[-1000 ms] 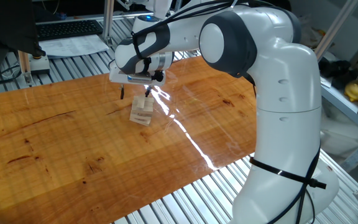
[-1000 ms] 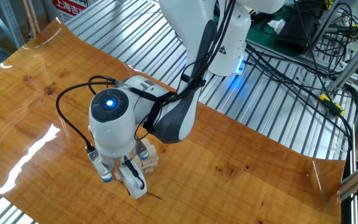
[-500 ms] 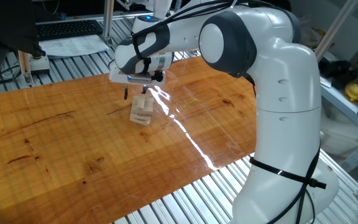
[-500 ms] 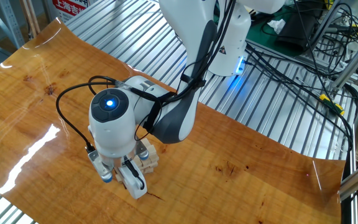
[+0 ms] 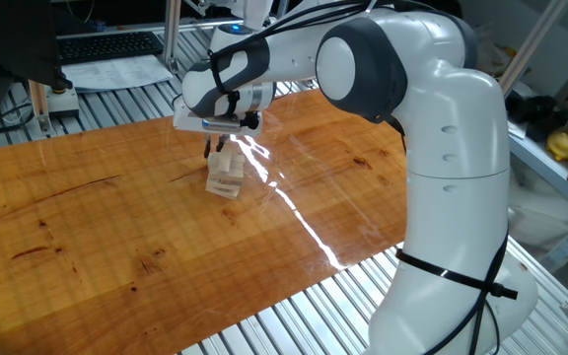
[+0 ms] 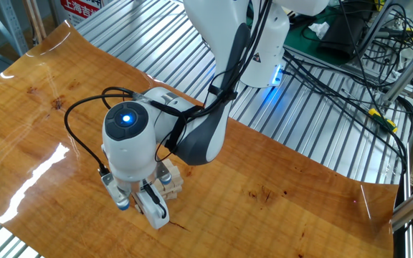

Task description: Play Jenga

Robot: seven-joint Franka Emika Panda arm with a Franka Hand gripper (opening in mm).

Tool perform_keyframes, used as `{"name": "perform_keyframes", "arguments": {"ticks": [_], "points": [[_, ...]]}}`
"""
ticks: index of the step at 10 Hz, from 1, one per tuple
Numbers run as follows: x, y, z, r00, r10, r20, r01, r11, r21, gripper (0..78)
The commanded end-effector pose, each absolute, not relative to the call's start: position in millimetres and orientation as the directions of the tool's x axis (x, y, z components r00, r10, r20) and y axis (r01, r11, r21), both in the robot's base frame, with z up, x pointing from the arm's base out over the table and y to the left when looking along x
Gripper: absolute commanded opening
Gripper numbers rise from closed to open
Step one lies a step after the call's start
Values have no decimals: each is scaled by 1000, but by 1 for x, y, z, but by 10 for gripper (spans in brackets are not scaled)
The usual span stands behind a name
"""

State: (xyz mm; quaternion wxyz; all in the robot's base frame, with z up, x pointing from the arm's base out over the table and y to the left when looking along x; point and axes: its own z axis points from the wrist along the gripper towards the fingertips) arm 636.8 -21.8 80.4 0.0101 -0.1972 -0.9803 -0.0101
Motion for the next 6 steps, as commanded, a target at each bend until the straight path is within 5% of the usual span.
{"name": "perform_keyframes", "arguments": {"ticks": [1,6], "points": [[638,-22,81,-922,387,19,388,922,17,19],[638,-19,80,-921,389,3,389,921,-32,19]]}}
